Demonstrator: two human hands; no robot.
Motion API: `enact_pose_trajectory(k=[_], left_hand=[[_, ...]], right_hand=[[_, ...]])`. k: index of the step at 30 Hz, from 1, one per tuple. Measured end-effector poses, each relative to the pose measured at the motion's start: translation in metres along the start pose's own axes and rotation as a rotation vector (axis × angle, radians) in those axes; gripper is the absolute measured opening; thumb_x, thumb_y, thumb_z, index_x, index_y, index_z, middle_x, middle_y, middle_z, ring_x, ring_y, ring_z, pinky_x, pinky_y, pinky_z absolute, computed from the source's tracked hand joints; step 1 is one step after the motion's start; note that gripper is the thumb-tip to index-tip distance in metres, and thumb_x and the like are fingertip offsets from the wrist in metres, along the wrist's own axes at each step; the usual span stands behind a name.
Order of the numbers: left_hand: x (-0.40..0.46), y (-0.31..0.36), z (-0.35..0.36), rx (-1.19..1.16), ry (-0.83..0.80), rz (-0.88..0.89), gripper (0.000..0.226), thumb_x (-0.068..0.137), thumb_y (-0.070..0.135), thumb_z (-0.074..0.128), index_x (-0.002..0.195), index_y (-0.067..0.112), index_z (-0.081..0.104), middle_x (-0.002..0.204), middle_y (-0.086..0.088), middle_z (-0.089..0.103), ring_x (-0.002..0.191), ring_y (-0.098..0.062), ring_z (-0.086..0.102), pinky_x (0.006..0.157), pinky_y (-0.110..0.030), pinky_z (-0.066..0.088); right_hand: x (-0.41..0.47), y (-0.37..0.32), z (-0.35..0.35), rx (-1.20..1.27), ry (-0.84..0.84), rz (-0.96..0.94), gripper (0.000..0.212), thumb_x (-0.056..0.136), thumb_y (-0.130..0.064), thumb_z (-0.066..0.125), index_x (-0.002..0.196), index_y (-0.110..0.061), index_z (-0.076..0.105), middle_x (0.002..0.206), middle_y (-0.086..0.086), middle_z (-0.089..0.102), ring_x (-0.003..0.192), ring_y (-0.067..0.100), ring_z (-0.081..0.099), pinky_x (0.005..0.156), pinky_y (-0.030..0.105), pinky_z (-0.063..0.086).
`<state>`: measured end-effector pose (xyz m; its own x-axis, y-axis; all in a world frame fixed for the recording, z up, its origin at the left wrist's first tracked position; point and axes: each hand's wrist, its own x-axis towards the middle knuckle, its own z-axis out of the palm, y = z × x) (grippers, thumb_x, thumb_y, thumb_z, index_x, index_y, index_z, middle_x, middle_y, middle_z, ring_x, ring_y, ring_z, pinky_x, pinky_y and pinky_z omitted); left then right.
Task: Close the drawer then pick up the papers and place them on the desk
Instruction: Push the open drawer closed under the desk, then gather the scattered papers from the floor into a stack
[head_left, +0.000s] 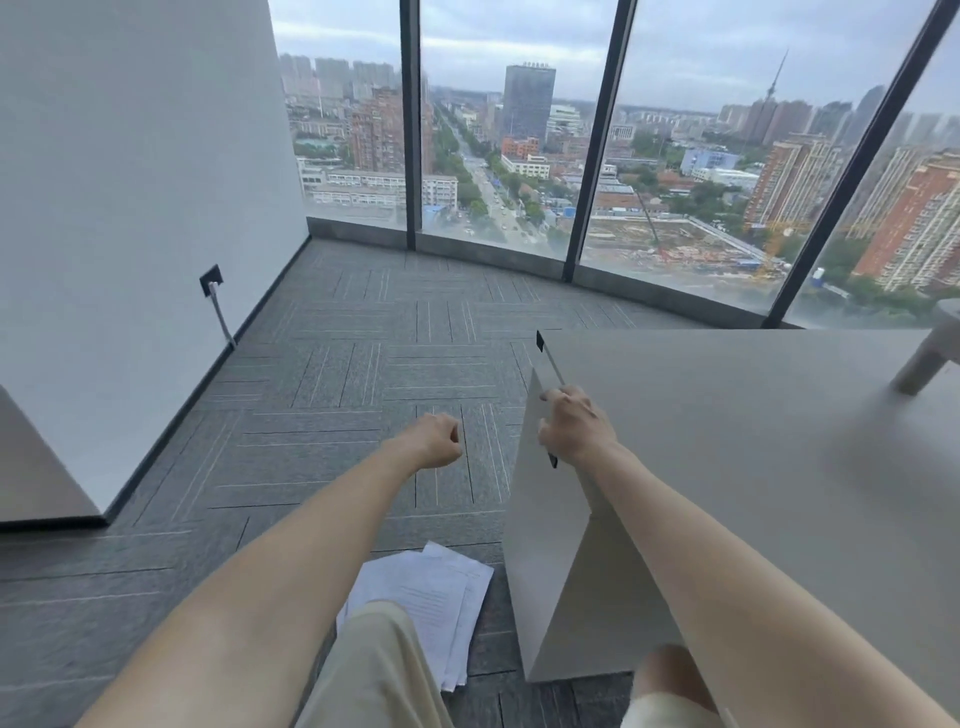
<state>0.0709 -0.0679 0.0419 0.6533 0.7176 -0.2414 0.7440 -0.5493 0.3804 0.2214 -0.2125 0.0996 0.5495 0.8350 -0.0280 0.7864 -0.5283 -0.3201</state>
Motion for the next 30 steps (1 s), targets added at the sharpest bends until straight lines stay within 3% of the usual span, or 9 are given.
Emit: enact_pose_trajectory(k=[3, 7, 15, 19, 25, 30], left_hand=[[-0.032, -0.009, -0.013, -0.024, 0.019, -0.037, 0.023, 0.094, 0.023, 0.052, 0.109, 0.008, 0.062, 0.107, -0.008, 0.059, 0.086, -0.023, 0.059, 0.076, -0.034, 0.053], [-0.075, -0.018, -0.03, -0.056, 0.05, -0.078, 0.027, 0.094, 0.023, 0.052, 0.112, 0.006, 0.062, 0.112, -0.012, 0.063, 0.097, -0.03, 0.067, 0.08, -0.04, 0.061], [-0.12, -0.036, -0.043, -0.126, 0.1, -0.124, 0.026, 0.093, 0.025, 0.054, 0.111, 0.007, 0.062, 0.104, -0.011, 0.064, 0.097, -0.029, 0.068, 0.078, -0.039, 0.061], [-0.112, -0.05, -0.031, -0.129, 0.086, -0.175, 0.029, 0.092, 0.026, 0.054, 0.109, 0.005, 0.064, 0.105, -0.015, 0.067, 0.093, -0.03, 0.071, 0.082, -0.042, 0.061], [-0.07, -0.072, 0.002, -0.119, 0.029, -0.213, 0.02, 0.093, 0.021, 0.053, 0.101, 0.006, 0.062, 0.094, -0.013, 0.063, 0.071, -0.023, 0.06, 0.065, -0.034, 0.056], [-0.028, -0.114, 0.039, -0.147, -0.011, -0.306, 0.021, 0.092, 0.023, 0.053, 0.095, 0.004, 0.062, 0.093, -0.014, 0.065, 0.072, -0.028, 0.063, 0.073, -0.037, 0.06]], right_hand=[[-0.024, -0.02, 0.002, 0.011, -0.03, -0.055, 0.052, 0.092, -0.017, 0.049, 0.144, -0.015, 0.049, 0.148, 0.014, 0.046, 0.131, 0.034, 0.05, 0.104, 0.042, 0.043], [-0.056, -0.041, 0.003, -0.018, -0.071, -0.114, 0.05, 0.094, -0.018, 0.049, 0.144, -0.016, 0.049, 0.146, 0.015, 0.048, 0.13, 0.032, 0.051, 0.102, 0.041, 0.044], [-0.086, -0.062, 0.009, 0.0, -0.077, -0.204, 0.047, 0.097, -0.021, 0.052, 0.143, -0.013, 0.05, 0.148, 0.014, 0.051, 0.138, 0.03, 0.044, 0.108, 0.042, 0.04], [-0.076, -0.062, 0.027, 0.013, -0.136, -0.208, 0.048, 0.098, -0.02, 0.051, 0.145, -0.013, 0.048, 0.149, 0.014, 0.048, 0.14, 0.03, 0.041, 0.107, 0.039, 0.038], [-0.031, -0.057, 0.075, 0.08, -0.257, -0.137, 0.052, 0.096, -0.022, 0.053, 0.146, -0.011, 0.046, 0.15, 0.016, 0.047, 0.139, 0.033, 0.041, 0.109, 0.039, 0.037], [0.019, -0.06, 0.136, 0.12, -0.29, -0.029, 0.038, 0.092, -0.019, 0.051, 0.127, -0.006, 0.06, 0.133, 0.018, 0.061, 0.121, 0.034, 0.055, 0.094, 0.037, 0.046]])
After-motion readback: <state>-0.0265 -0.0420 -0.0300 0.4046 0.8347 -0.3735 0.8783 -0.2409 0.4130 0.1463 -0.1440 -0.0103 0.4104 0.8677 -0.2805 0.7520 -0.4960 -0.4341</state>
